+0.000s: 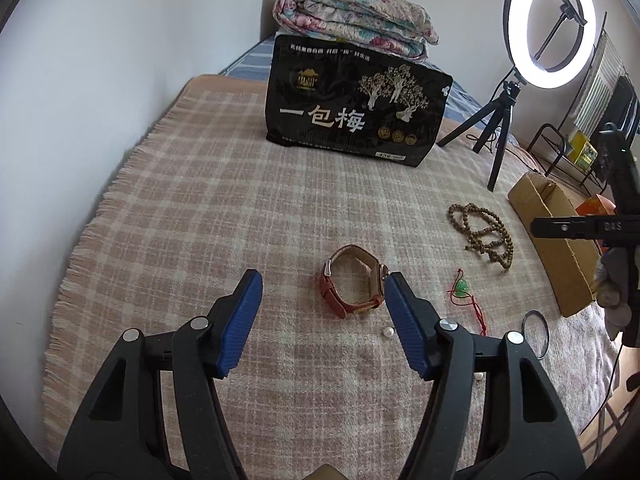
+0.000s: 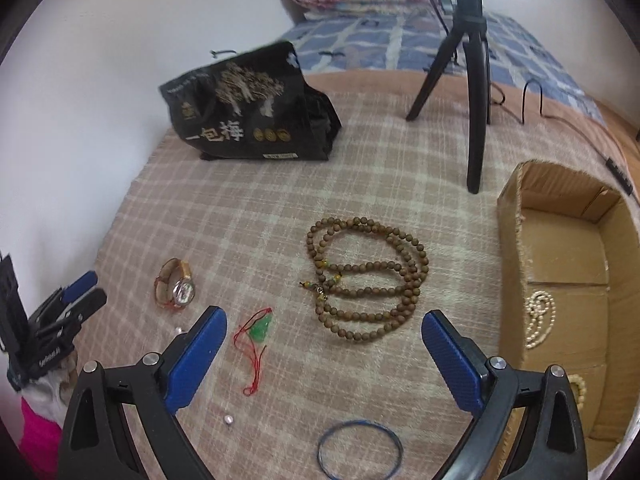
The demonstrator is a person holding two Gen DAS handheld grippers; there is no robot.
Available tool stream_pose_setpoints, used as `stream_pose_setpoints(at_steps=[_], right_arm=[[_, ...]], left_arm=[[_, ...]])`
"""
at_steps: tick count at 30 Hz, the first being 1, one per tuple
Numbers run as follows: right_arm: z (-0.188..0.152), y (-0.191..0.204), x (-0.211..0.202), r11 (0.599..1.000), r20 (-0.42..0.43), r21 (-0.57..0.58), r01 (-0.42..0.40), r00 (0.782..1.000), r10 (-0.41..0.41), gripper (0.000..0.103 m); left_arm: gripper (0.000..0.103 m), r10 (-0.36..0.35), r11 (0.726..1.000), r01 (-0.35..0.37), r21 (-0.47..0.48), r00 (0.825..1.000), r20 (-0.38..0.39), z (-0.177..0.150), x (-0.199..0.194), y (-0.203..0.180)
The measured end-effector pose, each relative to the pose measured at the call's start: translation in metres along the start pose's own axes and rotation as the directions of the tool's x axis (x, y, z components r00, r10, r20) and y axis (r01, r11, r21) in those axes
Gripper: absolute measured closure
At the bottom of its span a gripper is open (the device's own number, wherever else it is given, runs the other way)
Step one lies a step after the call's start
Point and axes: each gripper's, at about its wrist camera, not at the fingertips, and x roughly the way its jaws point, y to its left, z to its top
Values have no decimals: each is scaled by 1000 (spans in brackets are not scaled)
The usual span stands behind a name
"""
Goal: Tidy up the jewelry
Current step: 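Grasp the brown leather watch with the left tool while the right tool grasps the wooden bead mala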
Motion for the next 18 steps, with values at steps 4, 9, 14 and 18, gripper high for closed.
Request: stream_pose_setpoints(at_steps=[4,9,14,18], right_arm=[[9,-10,25,998,-50,70,4,999,-1,3],[13,-19,47,993,-79,113,33,997,-24,3],[15,-25,61,991,-94,130,37,995,-25,3],[18,-30,73,987,-115,149,51,993,-34,3]], left_arm=[[39,-12,1000,12,-7,1000,-16,-1,11,3],[40,-34,999,33,-36,999,-33,0,22,8],[44,-55,997,52,-51,997,-53,1,35,9],[45,-60,997,56,-61,996,-69,1,44,10]])
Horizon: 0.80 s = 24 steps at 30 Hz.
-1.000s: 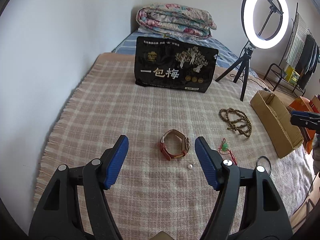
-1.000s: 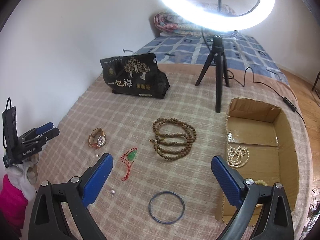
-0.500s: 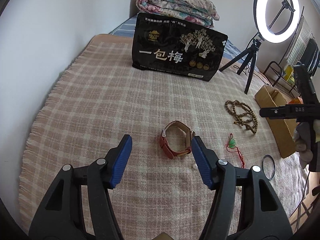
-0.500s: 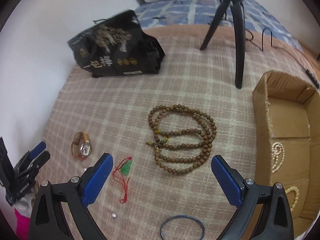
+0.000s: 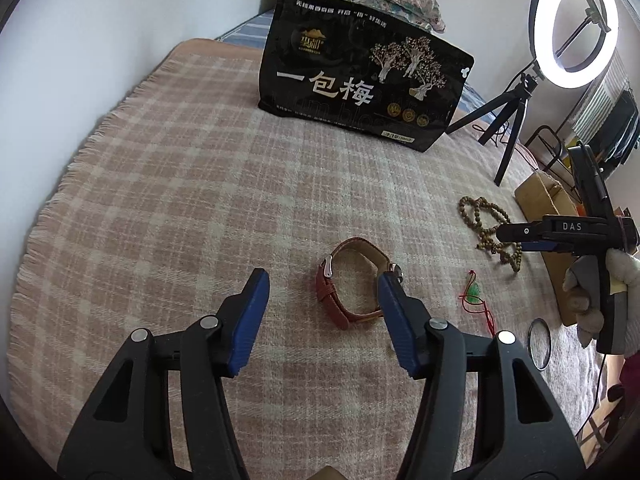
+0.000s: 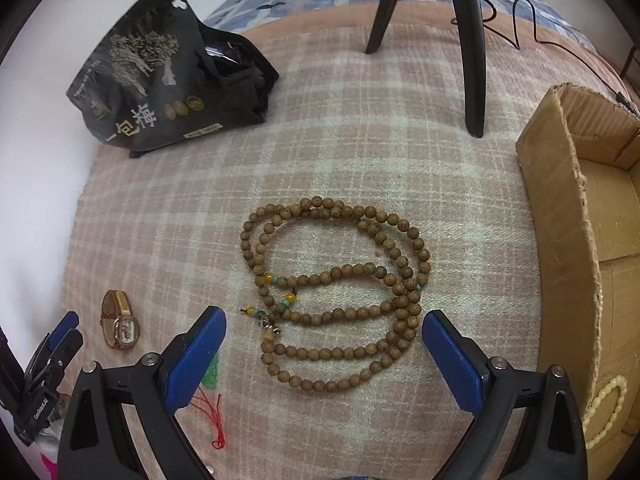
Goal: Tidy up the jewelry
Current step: 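Grasp the brown leather watch with the left tool while the right tool grasps the wooden bead mala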
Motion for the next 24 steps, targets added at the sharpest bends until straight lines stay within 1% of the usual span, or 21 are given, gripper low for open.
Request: stream_pose_setpoints(at_steps=[3,6,9,13,16,19,21,23,24], right_arm=[[4,0,8,1000,-2,7,-1,1000,1,3],[6,2,16,1000,-2,-5,19,1000,-19,0],[9,7,23,998,-1,-24,52,999,-52,0],[10,13,30,993,4,-68,97,995,-97,0],[11,17,34,988,8,-91,126,992,-126,0],[13,23,38,985,14,-100,139,990,-139,1],[14,24,39,982,23,-101,159,987,-158,6],[16,24,38,979,35,-106,175,984,-173,16],[17,26,39,978,40,-108,177,984,-174,18]], left_arm=[[46,-4,1000,4,-13,1000,-10,0,6,2],[46,0,1000,0,-15,1000,-16,1,11,3],[47,4,1000,-4,-15,1000,-26,1,19,3],[52,13,1000,-14,-9,999,-46,1,30,2],[53,16,1000,-16,-6,998,-58,1,39,1],[62,26,1000,-26,0,998,-62,0,45,0],[66,27,1000,-27,0,998,-61,1,47,0],[78,37,999,-37,2,998,-59,1,48,-1],[80,44,999,-44,3,997,-58,2,49,-1]])
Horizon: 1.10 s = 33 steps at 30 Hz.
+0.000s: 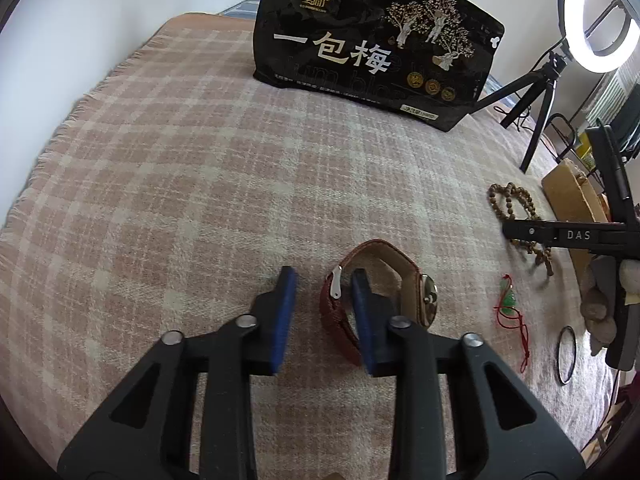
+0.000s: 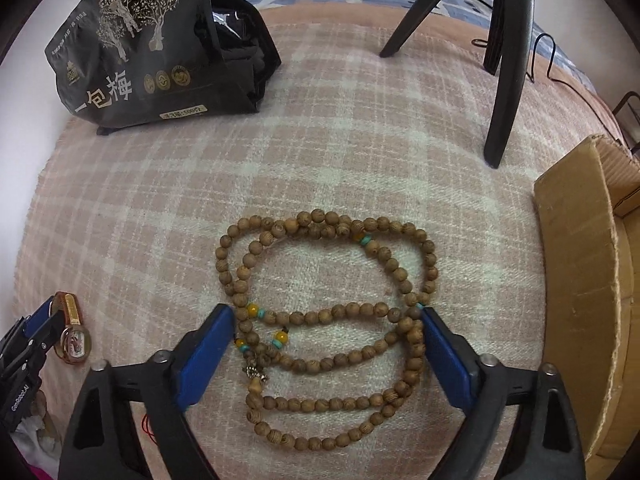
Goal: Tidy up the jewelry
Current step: 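Grasp the brown leather watch with the left tool while the right tool grasps the wooden bead mala, then lift and carry the watch in the left tool while the right tool carries the mala to the box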
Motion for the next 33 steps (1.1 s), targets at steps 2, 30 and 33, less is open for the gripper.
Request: stream_pose_setpoints(at_steps=[2,30,33], right_arm=[[5,4,-3,1000,10,-10,4,1000,-4,30],[-35,-1,-76,992,129,-84,-95,986,105,93],[-37,-4,-85,992,147,-90,-92,984,104,93]], left_arm=[[84,-2,1000,2,-1,1000,-2,0,1,0],[95,22,1000,-22,4,998,52,-1,-26,-17],[95,21,1000,-21,2,998,63,0,-35,-19]])
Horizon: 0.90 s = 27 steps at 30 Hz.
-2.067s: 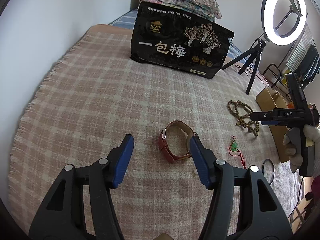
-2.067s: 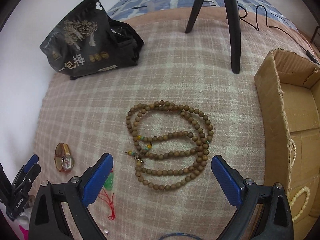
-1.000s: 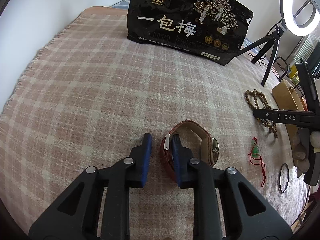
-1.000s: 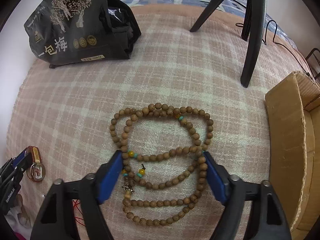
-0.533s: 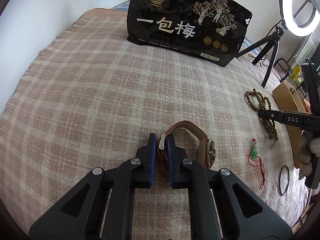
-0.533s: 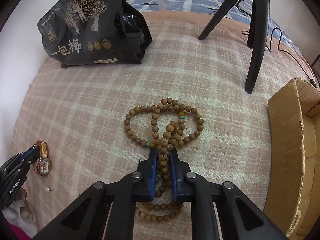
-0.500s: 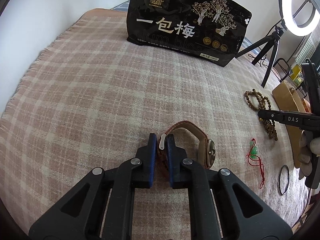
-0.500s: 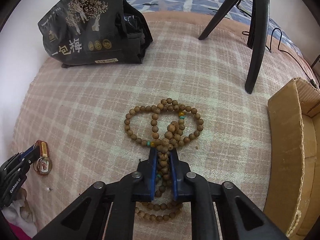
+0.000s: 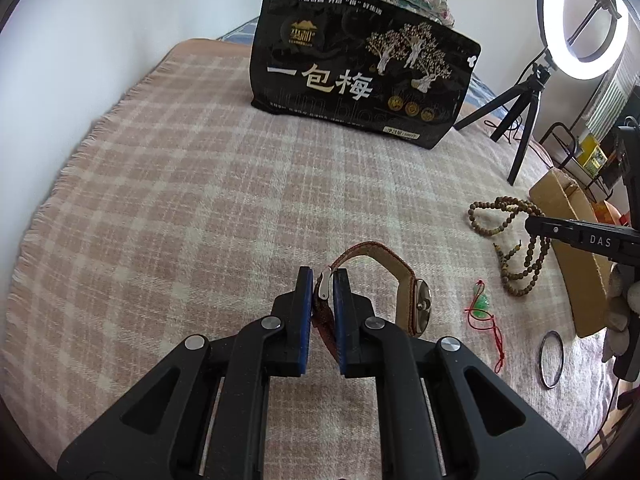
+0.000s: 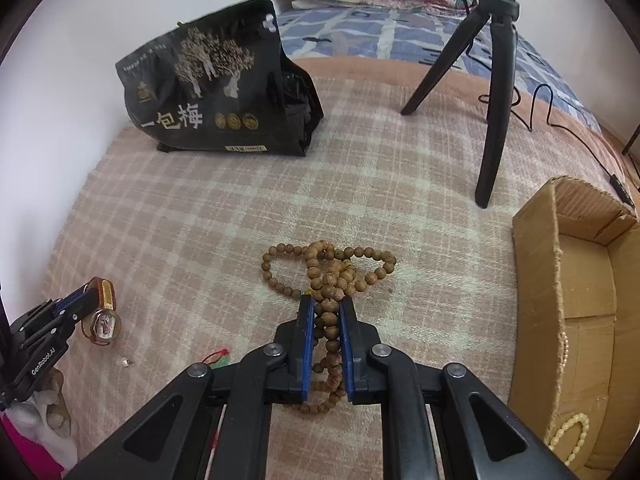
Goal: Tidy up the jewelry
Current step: 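Lift and carry the watch in the left tool while the right tool carries the mala to the box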
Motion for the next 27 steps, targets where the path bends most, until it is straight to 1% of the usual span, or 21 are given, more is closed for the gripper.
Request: stream_pose_setpoints(at_steps=[5,7,15,23,27], right_arm=[[1,2,-23,1000,38,-10,-12,999,12,93],[4,4,-24,1000,53,-16,-10,999,11,93],[-1,3,-60,1000,111,-25,-19,994,21,93],[-10,3,-100,999,165,-36,-28,986,33,93],[-15,2,-122,999,197,-46,-19,980,28,93]], left_arm=[[95,0,1000,0,9,1000,23,1,-17,-6],[95,-3,1000,2,17,1000,31,1,-24,-9],[95,-23,999,20,46,998,64,0,-51,-29],[95,-55,995,48,83,995,88,-3,-78,-53],[95,-81,992,70,104,992,100,-4,-92,-68]])
